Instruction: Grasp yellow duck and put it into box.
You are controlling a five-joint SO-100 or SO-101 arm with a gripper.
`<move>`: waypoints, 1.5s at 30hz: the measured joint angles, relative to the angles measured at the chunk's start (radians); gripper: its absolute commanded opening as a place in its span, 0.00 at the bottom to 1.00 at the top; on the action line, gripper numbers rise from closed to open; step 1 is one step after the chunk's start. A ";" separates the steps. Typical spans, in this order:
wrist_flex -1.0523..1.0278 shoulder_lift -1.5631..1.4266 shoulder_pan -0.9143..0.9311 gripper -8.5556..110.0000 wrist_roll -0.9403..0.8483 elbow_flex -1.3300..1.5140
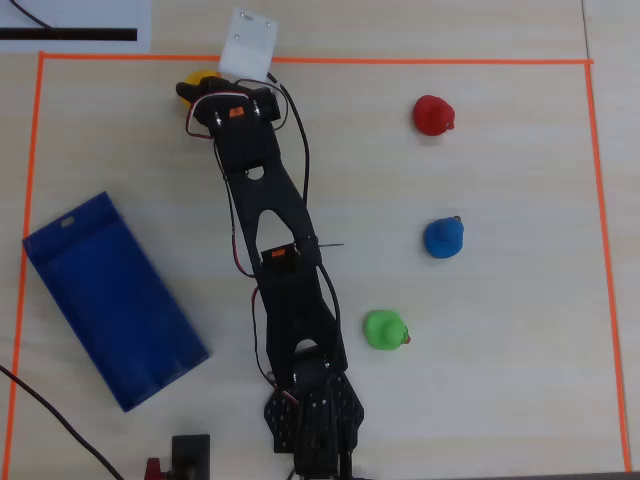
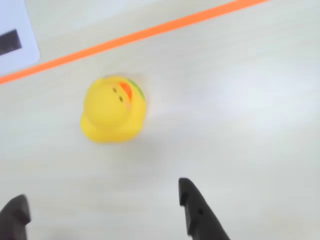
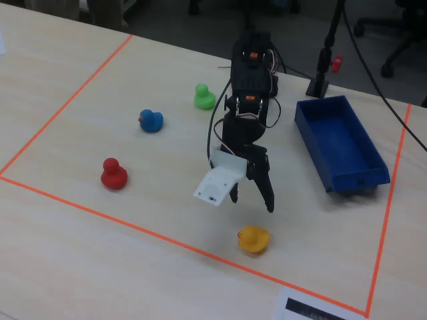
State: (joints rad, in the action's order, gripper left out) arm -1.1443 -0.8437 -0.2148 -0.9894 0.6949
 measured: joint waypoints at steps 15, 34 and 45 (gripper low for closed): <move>0.161 0.244 -0.017 0.37 -0.031 -0.187; 0.244 0.259 -0.034 0.07 -0.074 -0.190; -0.112 -0.127 -0.031 0.07 0.028 -0.209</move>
State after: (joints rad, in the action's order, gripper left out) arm -1.2563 -0.9710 -0.2454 -0.9618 0.4863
